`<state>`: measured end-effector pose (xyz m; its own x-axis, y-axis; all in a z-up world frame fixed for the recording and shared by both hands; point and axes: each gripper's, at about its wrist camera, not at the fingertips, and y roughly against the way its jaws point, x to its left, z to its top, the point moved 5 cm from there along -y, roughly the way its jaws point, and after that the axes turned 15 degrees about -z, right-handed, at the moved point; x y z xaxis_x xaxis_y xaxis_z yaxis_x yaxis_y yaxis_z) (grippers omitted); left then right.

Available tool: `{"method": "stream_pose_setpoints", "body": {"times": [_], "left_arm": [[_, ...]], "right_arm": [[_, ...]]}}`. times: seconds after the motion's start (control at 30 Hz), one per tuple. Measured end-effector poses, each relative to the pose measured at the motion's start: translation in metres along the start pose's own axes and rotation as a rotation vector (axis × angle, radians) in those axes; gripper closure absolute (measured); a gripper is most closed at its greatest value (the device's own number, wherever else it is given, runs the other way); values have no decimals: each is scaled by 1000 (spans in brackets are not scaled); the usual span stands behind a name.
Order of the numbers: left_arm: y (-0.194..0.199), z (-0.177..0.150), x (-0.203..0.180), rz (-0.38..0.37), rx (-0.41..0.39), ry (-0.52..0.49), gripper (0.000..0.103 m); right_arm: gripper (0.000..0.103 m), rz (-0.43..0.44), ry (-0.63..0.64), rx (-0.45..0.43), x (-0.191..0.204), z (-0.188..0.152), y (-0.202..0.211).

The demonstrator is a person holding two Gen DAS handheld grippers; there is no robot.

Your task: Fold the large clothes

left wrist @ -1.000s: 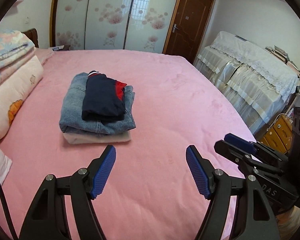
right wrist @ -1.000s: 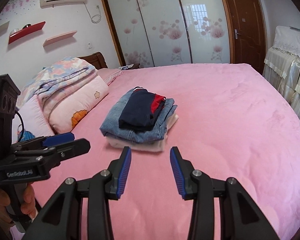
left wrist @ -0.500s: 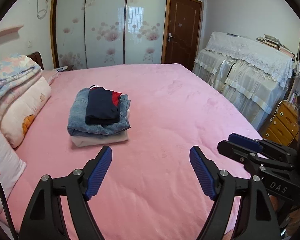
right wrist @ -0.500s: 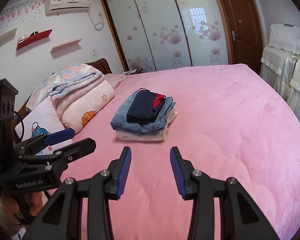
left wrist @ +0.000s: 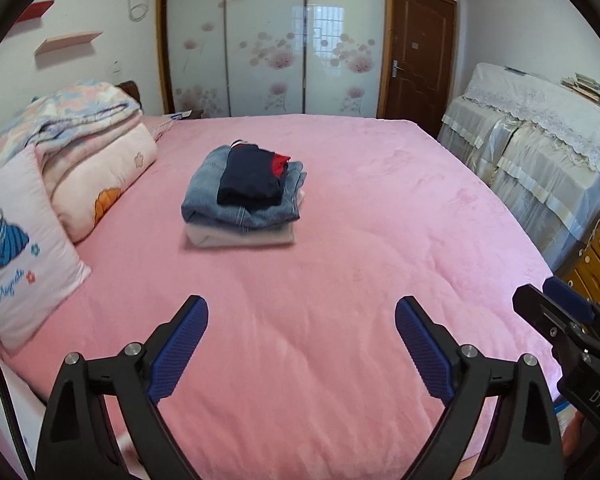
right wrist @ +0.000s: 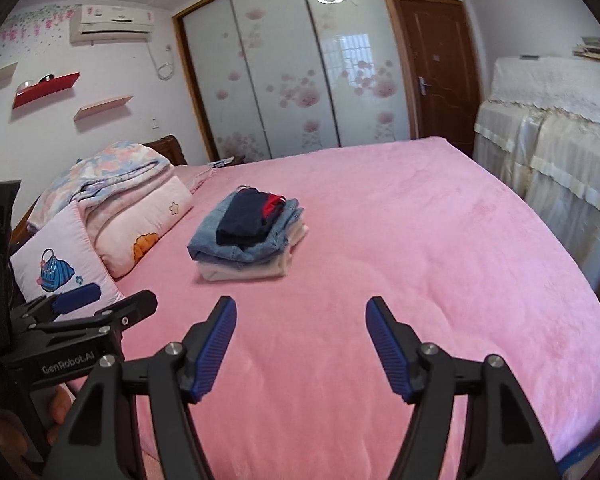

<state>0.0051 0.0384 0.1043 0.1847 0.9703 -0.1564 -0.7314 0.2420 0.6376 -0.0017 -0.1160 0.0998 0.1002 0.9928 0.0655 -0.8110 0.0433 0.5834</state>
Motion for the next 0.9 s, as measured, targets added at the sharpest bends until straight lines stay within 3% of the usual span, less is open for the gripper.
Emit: {"method": "stream_pose_setpoints", "body": {"times": [0.23,0.4,0.9], "left_arm": [[-4,-44,-5,9,67,55,7],[-11,-69,-6,25,111,68,7],[-24,-87,-7,42,168,69,7]], "right_arm": [[35,-14,-38,65,-9,-40,3],[35,-23,3,91,-2,-63,3],[35,-50,26,113,-2,-80,3]]}}
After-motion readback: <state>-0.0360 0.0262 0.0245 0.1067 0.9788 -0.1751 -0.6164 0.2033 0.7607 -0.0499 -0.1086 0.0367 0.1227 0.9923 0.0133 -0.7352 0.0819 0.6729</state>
